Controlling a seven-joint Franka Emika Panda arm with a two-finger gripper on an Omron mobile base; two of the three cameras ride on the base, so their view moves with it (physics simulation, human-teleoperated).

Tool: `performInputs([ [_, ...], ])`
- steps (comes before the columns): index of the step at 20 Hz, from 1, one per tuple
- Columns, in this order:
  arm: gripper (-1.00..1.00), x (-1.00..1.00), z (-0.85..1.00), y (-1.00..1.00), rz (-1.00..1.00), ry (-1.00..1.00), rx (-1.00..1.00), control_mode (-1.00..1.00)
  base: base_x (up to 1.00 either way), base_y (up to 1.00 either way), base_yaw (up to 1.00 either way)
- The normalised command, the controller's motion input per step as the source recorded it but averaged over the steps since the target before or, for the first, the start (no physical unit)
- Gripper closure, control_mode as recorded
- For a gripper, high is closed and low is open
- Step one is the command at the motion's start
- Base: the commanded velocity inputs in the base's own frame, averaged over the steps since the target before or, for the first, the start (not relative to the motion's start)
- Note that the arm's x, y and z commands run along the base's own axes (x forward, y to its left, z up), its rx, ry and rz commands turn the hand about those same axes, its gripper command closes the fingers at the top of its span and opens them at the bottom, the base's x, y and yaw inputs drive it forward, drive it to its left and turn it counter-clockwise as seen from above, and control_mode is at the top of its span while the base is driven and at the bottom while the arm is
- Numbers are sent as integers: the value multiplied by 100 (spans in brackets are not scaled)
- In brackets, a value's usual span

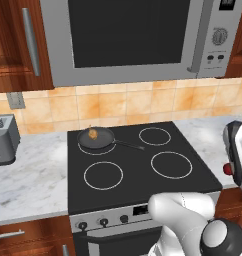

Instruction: Place the pan on the rear left burner on the stove. Then place the tomato and the onion in the pan and turn on the rear left burner.

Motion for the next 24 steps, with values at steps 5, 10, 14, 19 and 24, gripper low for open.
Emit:
performInputs([
  [5, -100, 28, -28, 0, 0, 0, 2, -100, 0, 0, 0],
  [10, -100, 28, -31, -2, 0, 0, 2, -100, 0, 0, 0],
  [14, -100, 27, -33, -8, 0, 0, 3, -100, 0, 0, 0],
  [19, -100, 19, -33, -14, 0, 0, 2, -100, 0, 0, 0],
  [24, -100, 17, -34, -16, 0, 4, 1, -100, 0, 0, 0],
])
